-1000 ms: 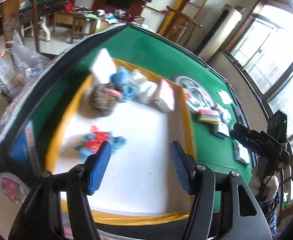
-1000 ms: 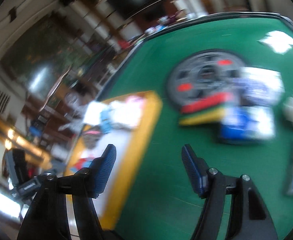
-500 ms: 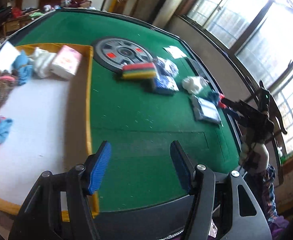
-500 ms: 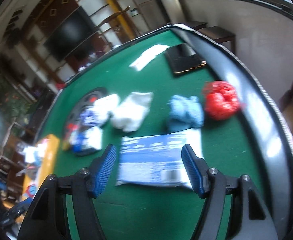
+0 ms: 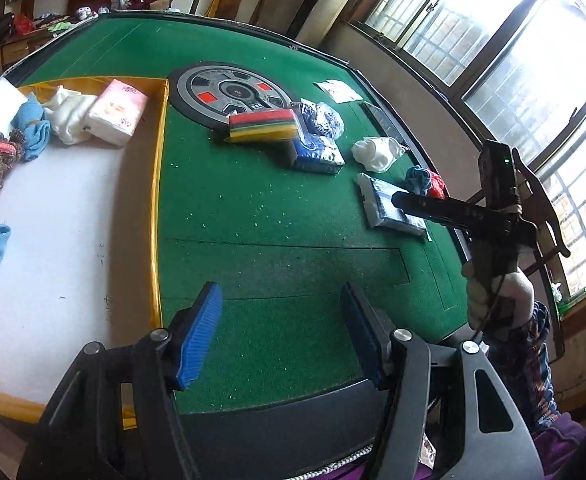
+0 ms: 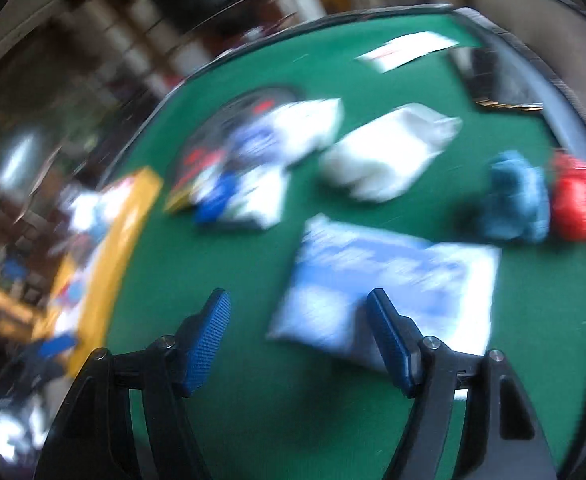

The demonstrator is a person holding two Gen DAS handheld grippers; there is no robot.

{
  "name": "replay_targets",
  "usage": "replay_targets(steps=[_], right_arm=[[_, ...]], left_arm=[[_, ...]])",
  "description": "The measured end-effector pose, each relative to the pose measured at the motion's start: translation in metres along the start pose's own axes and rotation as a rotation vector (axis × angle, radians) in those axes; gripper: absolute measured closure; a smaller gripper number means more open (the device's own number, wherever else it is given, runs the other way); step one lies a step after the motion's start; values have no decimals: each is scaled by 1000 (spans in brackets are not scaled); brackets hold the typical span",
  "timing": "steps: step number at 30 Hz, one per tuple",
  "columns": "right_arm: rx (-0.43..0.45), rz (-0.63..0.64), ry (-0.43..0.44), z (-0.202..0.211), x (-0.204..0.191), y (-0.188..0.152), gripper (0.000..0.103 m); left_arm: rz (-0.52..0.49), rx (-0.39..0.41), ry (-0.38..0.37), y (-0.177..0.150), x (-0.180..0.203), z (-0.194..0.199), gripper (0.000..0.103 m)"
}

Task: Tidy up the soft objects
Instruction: 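Move both tools back over the table toward the white cloth, then lower the right tool onto the white cloth and close it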

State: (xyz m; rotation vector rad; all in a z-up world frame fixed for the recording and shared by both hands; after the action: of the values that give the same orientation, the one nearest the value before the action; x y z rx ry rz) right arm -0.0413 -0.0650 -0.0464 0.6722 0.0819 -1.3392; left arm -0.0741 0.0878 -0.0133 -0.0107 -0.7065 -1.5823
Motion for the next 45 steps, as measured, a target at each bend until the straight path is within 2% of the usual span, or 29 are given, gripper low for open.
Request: replay_targets(steps=[3,5,9,13,16,18,19,20,22,24,34,38,41,45], right_arm=[[61,-24,-66,13,6,8,37],[107,-96,-101,21,21,21,37],[159,-290,-71,16,54,54,37],[176,-386,-107,0,74,84,37],[163,-398,-131,-17,75,95,37],[139,-392,-112,-28,73,98,37],[142,-378,-120,-27,71,98,41],[148,-357,-128,-26,69,99,59],[135,-350,-96,-27,66,95,82],[146,-347,-64,-23,64,89,83],[368,-284,55,39,55,57,84],[389,-318,108,35,68,52,84],[374,-356,177,34,70,50,84],[394,-337,179,40,66,52,83]], left_arm=[[10,-7,-13,-1,-1,-4,43],[11,-17,-26,-4,1,-7,43],[2,-38,-34,-11,7,-13,43],[-13,-55,-40,-16,15,-17,43],[-28,-66,-42,-20,21,-21,43],[-34,-75,-41,-21,25,-23,43],[-36,-80,-40,-22,26,-25,43],[-38,-86,-38,-22,27,-27,43],[-40,-93,-38,-21,28,-30,43],[-35,-94,-38,-18,28,-32,43],[-8,-65,8,29,32,-54,43],[-10,-50,20,60,43,-69,43],[-60,-17,49,90,54,-76,43],[-198,20,95,124,77,-96,43]])
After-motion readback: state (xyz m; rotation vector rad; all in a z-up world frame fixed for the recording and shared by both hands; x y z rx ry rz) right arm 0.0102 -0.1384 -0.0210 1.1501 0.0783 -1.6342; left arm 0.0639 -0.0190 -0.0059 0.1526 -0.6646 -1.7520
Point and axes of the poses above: each gripper's, at about its wrist camera, not at the fingertips, and z roughly against the way its jaws point, x to its right, y to its top, the point moved 10 cm from there along -z, roughly the way its jaws point, and after that the axes turned 6 degrees about -x, right-handed, at the moved point
